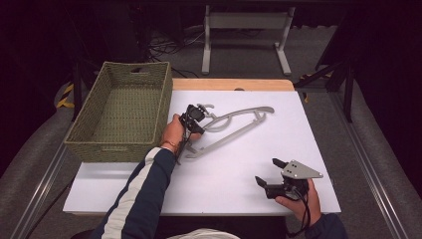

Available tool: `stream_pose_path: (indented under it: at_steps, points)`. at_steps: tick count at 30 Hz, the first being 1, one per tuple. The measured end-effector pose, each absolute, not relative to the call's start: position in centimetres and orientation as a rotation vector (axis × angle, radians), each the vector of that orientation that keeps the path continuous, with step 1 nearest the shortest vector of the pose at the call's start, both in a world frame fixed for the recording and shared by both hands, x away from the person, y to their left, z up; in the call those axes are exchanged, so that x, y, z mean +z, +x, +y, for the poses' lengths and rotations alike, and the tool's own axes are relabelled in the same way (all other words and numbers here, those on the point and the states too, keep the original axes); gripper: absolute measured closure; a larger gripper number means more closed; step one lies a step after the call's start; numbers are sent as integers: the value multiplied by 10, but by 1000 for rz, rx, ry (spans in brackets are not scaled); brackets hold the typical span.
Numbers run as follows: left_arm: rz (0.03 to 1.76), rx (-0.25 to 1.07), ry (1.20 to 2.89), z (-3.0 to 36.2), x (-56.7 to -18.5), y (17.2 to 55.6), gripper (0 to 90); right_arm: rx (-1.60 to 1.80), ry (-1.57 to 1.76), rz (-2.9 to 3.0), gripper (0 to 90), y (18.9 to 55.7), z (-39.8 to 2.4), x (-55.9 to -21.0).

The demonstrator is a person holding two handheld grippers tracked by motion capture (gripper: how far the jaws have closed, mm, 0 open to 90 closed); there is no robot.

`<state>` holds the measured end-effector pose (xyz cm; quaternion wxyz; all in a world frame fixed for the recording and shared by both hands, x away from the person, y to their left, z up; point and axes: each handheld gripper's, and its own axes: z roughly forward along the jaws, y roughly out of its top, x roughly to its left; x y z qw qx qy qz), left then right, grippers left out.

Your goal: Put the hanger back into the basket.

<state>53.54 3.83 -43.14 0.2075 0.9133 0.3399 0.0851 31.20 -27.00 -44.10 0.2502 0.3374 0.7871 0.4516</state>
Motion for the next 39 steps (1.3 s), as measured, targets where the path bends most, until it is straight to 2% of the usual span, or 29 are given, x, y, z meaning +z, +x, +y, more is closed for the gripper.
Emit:
stream_pose_path:
  at_steps: [7, 15, 22, 27, 31, 39]
  points:
    - [908, 327, 2568, 33, -432, 529, 819, 1227, 934, 2147, 147, 313, -271, -441]
    - [891, 425, 2481, 31, -432, 521, 820, 1229, 960, 2125, 147, 314, -276, -441]
    - [808, 581, 2326, 29, -410, 506, 820, 1236, 989, 2097, 149, 315, -282, -440]
    - [766, 646, 2231, 34, -392, 495, 820, 1243, 983, 2078, 150, 314, -282, -439]
    - [753, 654, 2136, 40, -374, 485, 820, 1252, 978, 2053, 153, 313, -283, -437]
    - [722, 674, 2064, 45, -352, 475, 820, 1259, 975, 2040, 154, 312, -284, -436]
